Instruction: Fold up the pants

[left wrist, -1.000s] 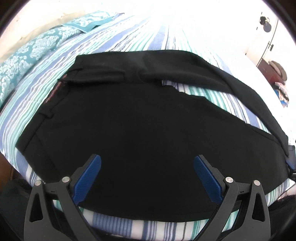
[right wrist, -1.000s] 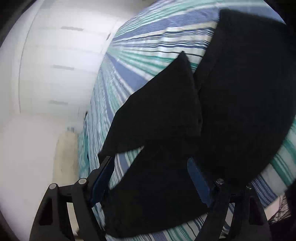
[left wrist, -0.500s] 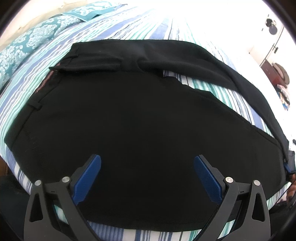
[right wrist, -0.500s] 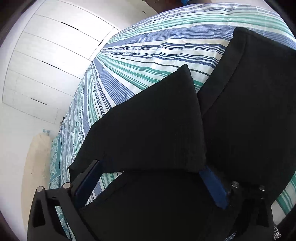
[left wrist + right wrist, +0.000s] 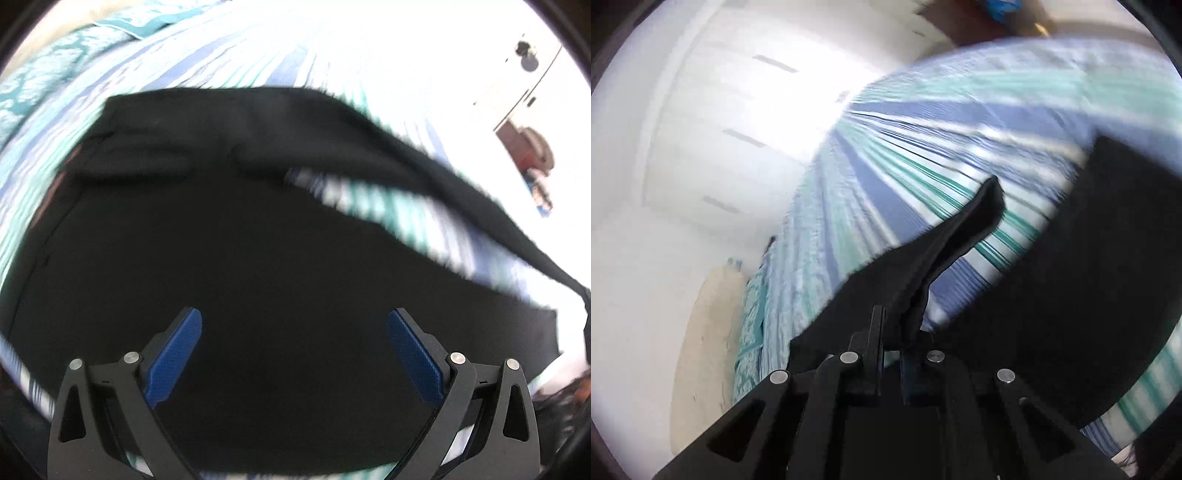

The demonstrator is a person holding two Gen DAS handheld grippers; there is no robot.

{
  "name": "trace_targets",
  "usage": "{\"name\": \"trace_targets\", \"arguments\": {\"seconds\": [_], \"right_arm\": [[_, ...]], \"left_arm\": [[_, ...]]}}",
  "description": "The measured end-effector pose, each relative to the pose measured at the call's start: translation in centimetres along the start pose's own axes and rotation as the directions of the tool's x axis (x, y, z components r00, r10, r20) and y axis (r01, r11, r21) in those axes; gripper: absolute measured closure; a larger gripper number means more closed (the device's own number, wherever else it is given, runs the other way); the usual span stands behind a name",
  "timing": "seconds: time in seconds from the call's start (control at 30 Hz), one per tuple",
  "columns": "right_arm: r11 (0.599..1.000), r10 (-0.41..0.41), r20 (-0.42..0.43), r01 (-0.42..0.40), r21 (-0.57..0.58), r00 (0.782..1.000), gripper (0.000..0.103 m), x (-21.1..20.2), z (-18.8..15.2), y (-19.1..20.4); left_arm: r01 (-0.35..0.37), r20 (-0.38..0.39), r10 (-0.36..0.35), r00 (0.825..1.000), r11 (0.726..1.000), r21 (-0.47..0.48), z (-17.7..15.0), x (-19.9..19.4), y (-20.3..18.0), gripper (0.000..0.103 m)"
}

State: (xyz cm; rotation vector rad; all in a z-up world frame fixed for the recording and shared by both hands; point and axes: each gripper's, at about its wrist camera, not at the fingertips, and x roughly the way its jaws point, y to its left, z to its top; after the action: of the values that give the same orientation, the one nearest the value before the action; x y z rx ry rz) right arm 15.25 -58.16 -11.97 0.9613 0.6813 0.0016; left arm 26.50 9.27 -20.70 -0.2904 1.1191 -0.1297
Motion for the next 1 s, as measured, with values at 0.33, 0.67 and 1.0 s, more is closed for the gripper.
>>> {"name": "trace_targets", "arguments": {"seconds": [0.33,0.67,1.0], "right_arm": [[0.964,0.126,0.026,-0.117,-0.238,0.992,0.096,-3.6,3.1,8.1],[0.938,0.202,-0.03,-0.202,-0.282,0.979,0.096,-4.9,3.3,9.7],[0.92,0.209,-0.044,-0.212,-0.329,0.977,0.096,-8.4,3.2,9.8]], "left_arm": [[0.208,-0.105,-0.247,0.963,0.935,-0.288,15.2,8.0,-1.8,0.002],[0.153,-0.097,-0.217,0.971,0.883,-0.443,19.2,12.8,0.3,0.005],[0.175,-0.088,-0.252,0.964,0.847,-0.502,17.4,12.8,2.5,0.099]]}}
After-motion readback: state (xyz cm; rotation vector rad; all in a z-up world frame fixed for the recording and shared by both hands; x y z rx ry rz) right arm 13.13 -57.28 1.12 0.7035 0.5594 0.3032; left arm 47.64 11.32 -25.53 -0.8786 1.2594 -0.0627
